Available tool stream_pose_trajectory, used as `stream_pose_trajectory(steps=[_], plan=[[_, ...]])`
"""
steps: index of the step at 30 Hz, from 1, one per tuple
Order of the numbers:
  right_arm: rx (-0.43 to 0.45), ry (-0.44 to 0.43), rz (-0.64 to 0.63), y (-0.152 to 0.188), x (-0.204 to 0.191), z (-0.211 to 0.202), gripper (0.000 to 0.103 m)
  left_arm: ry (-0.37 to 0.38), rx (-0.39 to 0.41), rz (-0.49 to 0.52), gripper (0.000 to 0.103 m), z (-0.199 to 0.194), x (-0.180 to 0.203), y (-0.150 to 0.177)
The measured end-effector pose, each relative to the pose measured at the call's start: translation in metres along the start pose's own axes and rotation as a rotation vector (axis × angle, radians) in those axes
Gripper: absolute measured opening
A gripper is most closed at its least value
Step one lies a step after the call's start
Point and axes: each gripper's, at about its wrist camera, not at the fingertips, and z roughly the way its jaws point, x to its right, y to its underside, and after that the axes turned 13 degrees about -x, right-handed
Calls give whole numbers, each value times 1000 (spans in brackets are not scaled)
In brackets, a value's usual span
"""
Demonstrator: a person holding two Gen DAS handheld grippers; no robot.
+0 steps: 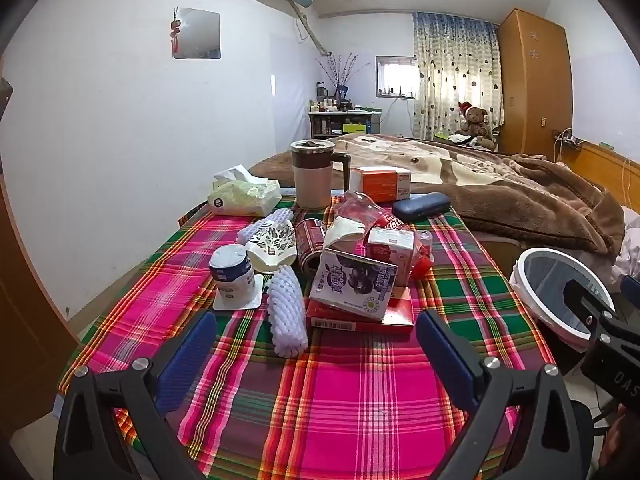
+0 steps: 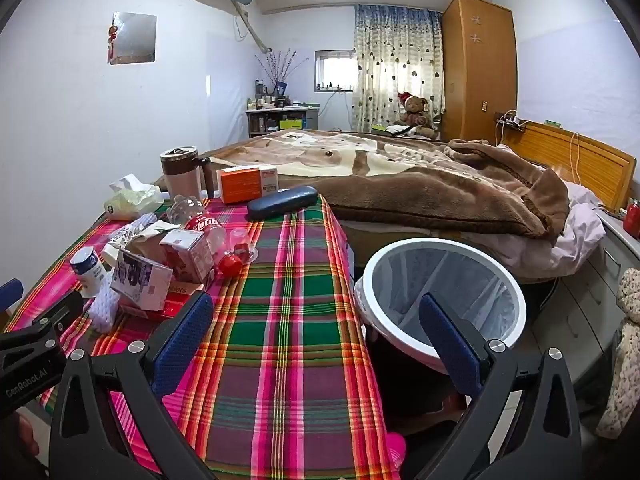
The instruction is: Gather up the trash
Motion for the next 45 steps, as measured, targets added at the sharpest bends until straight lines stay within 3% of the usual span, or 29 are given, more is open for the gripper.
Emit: stream_pose_trajectory(steps=[45], plan=[[0,-8,-10,1,-4,-3,103,-5,-5,-5,101,0,-3,2]])
